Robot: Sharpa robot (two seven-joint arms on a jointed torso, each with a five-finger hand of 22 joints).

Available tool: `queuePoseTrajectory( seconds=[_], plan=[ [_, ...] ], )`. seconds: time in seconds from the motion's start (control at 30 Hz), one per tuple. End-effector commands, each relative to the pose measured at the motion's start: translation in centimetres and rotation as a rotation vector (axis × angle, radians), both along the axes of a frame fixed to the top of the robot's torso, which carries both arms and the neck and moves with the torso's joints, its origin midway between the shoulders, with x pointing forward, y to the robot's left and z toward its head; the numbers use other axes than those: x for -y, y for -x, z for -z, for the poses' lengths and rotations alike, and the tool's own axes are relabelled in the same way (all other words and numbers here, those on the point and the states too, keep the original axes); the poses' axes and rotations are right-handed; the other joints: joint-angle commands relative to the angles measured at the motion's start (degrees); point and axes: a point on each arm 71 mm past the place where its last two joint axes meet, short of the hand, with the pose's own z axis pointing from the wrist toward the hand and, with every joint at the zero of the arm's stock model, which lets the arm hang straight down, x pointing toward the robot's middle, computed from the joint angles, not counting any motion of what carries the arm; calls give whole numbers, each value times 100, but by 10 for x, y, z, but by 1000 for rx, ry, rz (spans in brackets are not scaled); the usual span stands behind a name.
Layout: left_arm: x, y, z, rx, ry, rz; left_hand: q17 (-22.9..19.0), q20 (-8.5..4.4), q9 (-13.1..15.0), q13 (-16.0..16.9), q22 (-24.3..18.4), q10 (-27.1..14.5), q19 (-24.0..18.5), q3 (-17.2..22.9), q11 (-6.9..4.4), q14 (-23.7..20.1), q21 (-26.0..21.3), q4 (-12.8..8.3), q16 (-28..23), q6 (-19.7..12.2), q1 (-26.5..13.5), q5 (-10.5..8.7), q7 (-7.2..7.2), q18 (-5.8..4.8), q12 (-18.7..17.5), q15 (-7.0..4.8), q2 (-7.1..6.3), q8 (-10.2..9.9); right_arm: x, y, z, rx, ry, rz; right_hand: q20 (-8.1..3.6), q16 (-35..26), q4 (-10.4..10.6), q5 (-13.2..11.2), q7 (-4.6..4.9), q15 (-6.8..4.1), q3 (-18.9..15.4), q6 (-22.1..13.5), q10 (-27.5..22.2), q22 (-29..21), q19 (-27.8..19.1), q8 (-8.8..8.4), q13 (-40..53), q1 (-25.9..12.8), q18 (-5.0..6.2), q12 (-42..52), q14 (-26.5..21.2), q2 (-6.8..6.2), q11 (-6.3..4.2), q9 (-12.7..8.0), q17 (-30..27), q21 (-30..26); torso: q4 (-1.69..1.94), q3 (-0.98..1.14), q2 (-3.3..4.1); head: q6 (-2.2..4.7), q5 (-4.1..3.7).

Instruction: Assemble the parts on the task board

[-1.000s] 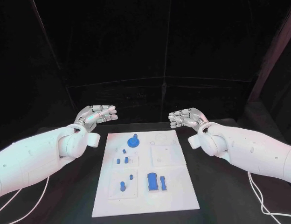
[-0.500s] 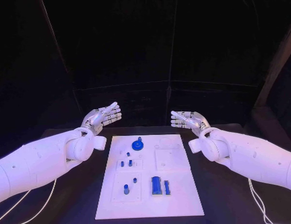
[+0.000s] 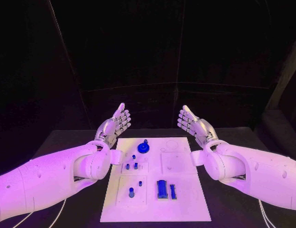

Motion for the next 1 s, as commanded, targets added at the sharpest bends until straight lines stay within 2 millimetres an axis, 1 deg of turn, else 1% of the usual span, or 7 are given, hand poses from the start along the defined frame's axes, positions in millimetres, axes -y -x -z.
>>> queuePoseTrajectory(
  seconds=[0.03, 0.07, 0.23, 0.43, 0.93, 0.97, 1.0],
  plan=[
    [-2, 10, -8, 62, -101, -135, -19, -559, -14, -13, -400, -726, -581, -211, -95, -670, -46, -4, -368, -688, -912, -44, -199, -527, -42, -62, 2, -46, 4, 9, -8, 28, 0, 144, -172, -68, -41, -487, -146, -8, -1, -704, -780, -14, -780, -44, -14, -1011, -172, -65, -875, -5, -38, -12, -60, -491, -1, 2, 1, -1, 0],
    [-1, 13, -9, 63, -104, -141, -19, -559, -14, -13, -400, -782, -626, -211, -95, -726, -46, -4, -368, -741, -984, -44, -199, -527, -42, -62, 2, -46, 4, 11, -9, 28, -2, 149, -172, -68, -41, -487, -146, -8, -1, -765, -848, -14, -845, -44, -14, -1095, -573, -65, -949, -5, -38, -12, -60, -491, -1, 2, 1, -1, 0],
    [2, 22, -13, 69, -112, -159, -19, -559, -14, -13, -400, -1036, -820, -211, -95, -957, -46, -4, -368, -979, -1300, -44, -199, -527, -42, -62, 2, -46, 2, 17, -12, 27, -7, 159, -172, -68, -41, -487, -146, -8, -1, -1002, -1110, -14, -1109, -44, -14, -1437, -573, -65, -1244, -5, -38, -12, -60, -491, -1, 2, 1, -1, 0],
    [3, 23, -13, 70, -114, -162, -19, -559, -14, -13, -400, -1304, -1040, -211, -95, -1207, -46, -4, -368, -1238, -1638, -44, -199, -527, -42, -62, 2, -46, 2, 17, -12, 27, -7, 159, -172, -68, -41, -487, -146, -8, -1, -1268, -1405, -14, -1403, -44, -14, -1818, -573, -65, -1576, -5, -38, -12, -60, -491, -1, 2, 1, -1, 0],
    [3, 23, -13, 70, -114, -162, -19, -559, -14, -13, -400, -1712, -1359, -211, -95, -1572, -46, -4, -368, -1624, -2148, -44, -199, -527, -42, -62, 2, -46, 2, 17, -12, 27, -7, 159, -172, -68, -41, -487, -146, -8, -1, -1667, -1841, -14, -1842, -44, -14, -2394, -573, -65, -2073, -5, -38, -12, -60, -491, -1, 2, 1, -1, 0],
    [3, 23, -13, 70, -114, -162, -19, -559, -14, -13, -400, -1803, -1771, -211, -95, -2042, -46, -4, -368, -2089, -2254, -44, -199, -527, -42, -62, 2, -46, 2, 17, -12, 27, -7, 159, -172, -68, -41, -487, -146, -8, -1, -1677, -1867, -14, -1868, -44, -14, -2410, -573, -65, -2095, -5, -38, -12, -60, -491, -1, 2, 1, -1, 0],
    [3, 23, -13, 70, -114, -162, -19, -559, -14, -13, -400, -2207, -1771, -211, -95, -2042, -46, -4, -368, -2089, -2347, -44, -199, -527, -42, -62, 2, -46, 2, 17, -12, 27, -7, 159, -172, -68, -41, -487, -146, -8, -1, -1700, -1869, -14, -1882, -44, -14, -2438, -573, -65, -2119, -5, -38, -12, -60, -491, -1, 2, 1, -1, 0]
  ],
)
